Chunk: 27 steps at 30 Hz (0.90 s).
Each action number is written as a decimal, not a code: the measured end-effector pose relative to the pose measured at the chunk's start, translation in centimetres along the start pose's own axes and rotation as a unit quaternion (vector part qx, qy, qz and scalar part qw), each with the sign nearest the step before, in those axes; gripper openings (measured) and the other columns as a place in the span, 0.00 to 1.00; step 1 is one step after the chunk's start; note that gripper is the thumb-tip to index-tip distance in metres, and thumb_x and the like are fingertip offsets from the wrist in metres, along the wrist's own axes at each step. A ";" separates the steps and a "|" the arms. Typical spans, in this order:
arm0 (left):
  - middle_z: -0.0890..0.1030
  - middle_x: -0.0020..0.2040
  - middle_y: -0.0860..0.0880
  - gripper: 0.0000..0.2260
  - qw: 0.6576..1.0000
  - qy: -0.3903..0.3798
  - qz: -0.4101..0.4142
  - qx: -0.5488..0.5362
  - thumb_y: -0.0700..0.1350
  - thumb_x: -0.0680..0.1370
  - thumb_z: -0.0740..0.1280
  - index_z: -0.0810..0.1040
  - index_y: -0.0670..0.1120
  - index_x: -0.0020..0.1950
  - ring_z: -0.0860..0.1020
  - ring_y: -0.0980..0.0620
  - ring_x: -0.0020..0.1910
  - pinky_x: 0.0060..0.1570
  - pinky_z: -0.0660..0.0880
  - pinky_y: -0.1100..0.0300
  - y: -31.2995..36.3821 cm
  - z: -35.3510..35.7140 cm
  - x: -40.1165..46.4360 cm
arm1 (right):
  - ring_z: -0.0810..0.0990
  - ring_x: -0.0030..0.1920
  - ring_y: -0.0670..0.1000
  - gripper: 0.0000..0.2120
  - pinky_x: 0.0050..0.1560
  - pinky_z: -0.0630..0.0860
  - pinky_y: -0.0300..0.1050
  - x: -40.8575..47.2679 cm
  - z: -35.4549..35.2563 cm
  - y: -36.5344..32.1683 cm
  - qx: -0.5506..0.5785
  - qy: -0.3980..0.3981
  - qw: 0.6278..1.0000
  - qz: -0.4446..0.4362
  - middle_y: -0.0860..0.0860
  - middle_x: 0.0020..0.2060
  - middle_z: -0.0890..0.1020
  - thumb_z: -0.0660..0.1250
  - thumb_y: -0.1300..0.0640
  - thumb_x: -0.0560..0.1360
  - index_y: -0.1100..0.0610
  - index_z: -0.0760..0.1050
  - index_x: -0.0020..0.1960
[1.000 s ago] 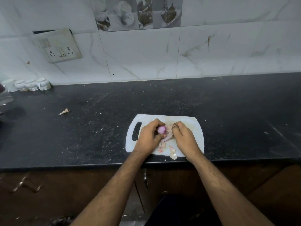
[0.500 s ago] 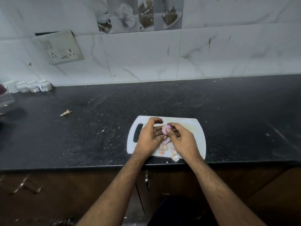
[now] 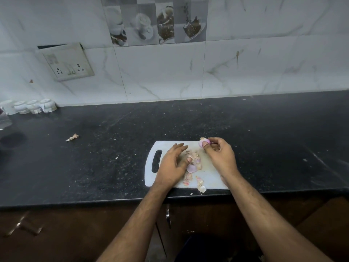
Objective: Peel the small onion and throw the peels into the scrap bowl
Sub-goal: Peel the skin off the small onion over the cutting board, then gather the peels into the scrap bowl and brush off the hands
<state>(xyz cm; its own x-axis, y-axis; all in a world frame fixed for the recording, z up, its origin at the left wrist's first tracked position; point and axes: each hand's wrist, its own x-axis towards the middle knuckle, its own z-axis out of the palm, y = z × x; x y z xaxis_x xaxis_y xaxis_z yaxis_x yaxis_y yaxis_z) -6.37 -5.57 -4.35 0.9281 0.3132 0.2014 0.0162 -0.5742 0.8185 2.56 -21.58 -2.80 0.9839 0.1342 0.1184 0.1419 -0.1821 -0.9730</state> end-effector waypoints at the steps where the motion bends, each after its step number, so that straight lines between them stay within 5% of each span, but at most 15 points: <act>1: 0.67 0.82 0.50 0.25 1.000 -0.008 -0.006 0.011 0.49 0.83 0.70 0.71 0.49 0.80 0.58 0.53 0.84 0.83 0.57 0.47 0.2 0.0 0.1 | 0.83 0.48 0.42 0.12 0.47 0.78 0.38 0.3 0.0 0.0 -0.039 0.006 0.999 -0.017 0.45 0.46 0.84 0.74 0.47 0.76 0.51 0.80 0.56; 7: 0.63 0.84 0.47 0.28 0.988 -0.078 -0.027 0.128 0.52 0.87 0.59 0.57 0.45 0.85 0.58 0.48 0.85 0.83 0.50 0.53 1.0 0.1 0.2 | 0.80 0.46 0.46 0.14 0.44 0.72 0.40 1.0 1.1 1.6 -0.196 0.009 0.977 -0.084 0.46 0.49 0.82 0.73 0.50 0.76 0.52 0.79 0.60; 12: 0.76 0.77 0.54 0.22 0.996 -0.073 -0.036 0.039 0.45 0.88 0.55 0.60 0.49 0.82 0.70 0.49 0.77 0.79 0.63 0.45 0.3 0.0 0.4 | 0.79 0.54 0.50 0.21 0.51 0.75 0.43 1.0 1.2 1.4 -0.221 0.028 0.971 -0.083 0.52 0.59 0.77 0.72 0.48 0.78 0.57 0.76 0.67; 15: 0.79 0.73 0.52 0.20 0.997 -0.051 -0.057 -0.008 0.47 0.88 0.54 0.61 0.51 0.81 0.75 0.51 0.73 0.76 0.68 0.48 0.0 0.1 0.6 | 0.78 0.53 0.47 0.15 0.49 0.75 0.40 -0.6 0.8 0.3 -0.201 0.048 0.962 -0.176 0.49 0.59 0.75 0.67 0.50 0.82 0.55 0.77 0.65; 18: 0.82 0.67 0.50 0.18 0.995 -0.013 -0.071 -0.064 0.48 0.89 0.54 0.62 0.51 0.80 0.78 0.60 0.62 0.69 0.69 0.67 0.1 0.0 0.3 | 0.79 0.52 0.46 0.14 0.52 0.78 0.47 -3.3 1.2 -0.4 -0.193 -0.012 0.956 -0.223 0.45 0.54 0.77 0.58 0.47 0.85 0.54 0.79 0.58; 19: 0.83 0.66 0.51 0.18 0.994 -0.006 -0.075 -0.076 0.48 0.89 0.54 0.62 0.50 0.80 0.77 0.66 0.59 0.62 0.67 0.78 0.2 -0.1 0.3 | 0.78 0.56 0.46 0.18 0.56 0.77 0.49 -4.3 1.5 -0.4 -0.200 -0.036 0.958 -0.204 0.46 0.56 0.77 0.55 0.44 0.85 0.54 0.78 0.60; 21: 0.82 0.66 0.53 0.19 0.991 0.004 -0.083 -0.101 0.50 0.89 0.53 0.62 0.50 0.80 0.74 0.71 0.57 0.52 0.63 0.84 0.4 -0.4 0.3 | 0.75 0.64 0.49 0.26 0.65 0.75 0.50 -6.0 1.9 -0.2 -0.225 -0.062 0.960 -0.153 0.48 0.66 0.74 0.51 0.38 0.83 0.53 0.74 0.68; 27: 0.81 0.68 0.51 0.21 0.985 0.005 -0.073 -0.153 0.58 0.88 0.49 0.69 0.50 0.75 0.76 0.56 0.68 0.67 0.68 0.62 0.1 -0.3 0.1 | 0.68 0.69 0.48 0.32 0.64 0.70 0.44 -9.0 -0.2 0.2 -0.315 -0.115 0.933 -0.128 0.47 0.68 0.69 0.59 0.33 0.78 0.50 0.66 0.75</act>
<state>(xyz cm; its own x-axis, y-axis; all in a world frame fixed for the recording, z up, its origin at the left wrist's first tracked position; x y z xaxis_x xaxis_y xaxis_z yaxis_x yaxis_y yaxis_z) -6.43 -5.33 -4.11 0.9201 0.3848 0.0735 0.0347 -0.2671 0.9631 -6.27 -23.01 -3.97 0.8696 0.4441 0.2156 0.4768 -0.6421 -0.6003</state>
